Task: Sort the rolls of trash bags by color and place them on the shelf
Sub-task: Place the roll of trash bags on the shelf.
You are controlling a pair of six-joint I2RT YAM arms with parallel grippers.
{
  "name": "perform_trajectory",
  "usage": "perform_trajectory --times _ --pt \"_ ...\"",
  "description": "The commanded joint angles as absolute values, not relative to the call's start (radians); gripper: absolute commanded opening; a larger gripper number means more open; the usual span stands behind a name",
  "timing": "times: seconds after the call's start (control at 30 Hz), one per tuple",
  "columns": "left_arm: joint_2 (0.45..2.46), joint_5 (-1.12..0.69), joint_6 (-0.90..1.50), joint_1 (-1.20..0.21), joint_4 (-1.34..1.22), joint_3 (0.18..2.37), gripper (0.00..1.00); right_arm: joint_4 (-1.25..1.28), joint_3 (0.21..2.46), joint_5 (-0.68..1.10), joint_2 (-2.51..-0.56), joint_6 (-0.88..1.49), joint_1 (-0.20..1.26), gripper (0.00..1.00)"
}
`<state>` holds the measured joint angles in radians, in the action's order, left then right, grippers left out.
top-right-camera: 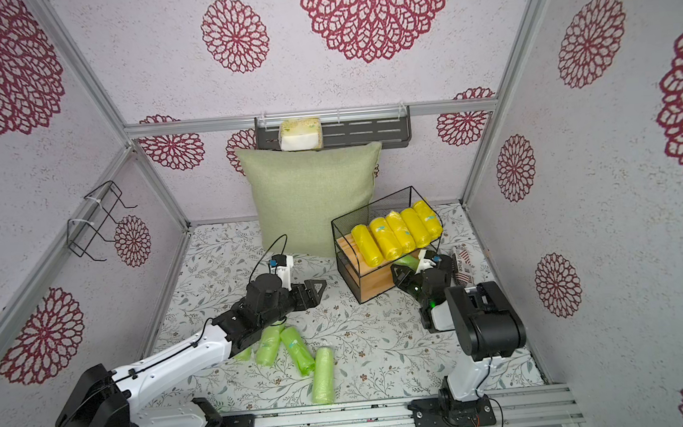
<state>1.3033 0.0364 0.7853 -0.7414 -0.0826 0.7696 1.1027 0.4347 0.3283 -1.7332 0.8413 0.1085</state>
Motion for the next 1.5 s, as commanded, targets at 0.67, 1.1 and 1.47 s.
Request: perform_trajectory --times 0.67,1.1,1.47 --pt "1.295 0.044 0.758 -0.732 -0.059 0.781 0.88 1.093 0.642 0.099 -1.903 0.911 0.134 0.27" --pt "1.287 0.054 0.754 -0.731 -0.052 0.774 0.88 1.099 0.666 0.08 -1.89 0.903 0.079 0.27" --pt "1.29 0.062 0.738 -0.727 -0.033 0.779 0.89 1.188 0.647 0.13 -1.865 0.962 0.078 0.29"
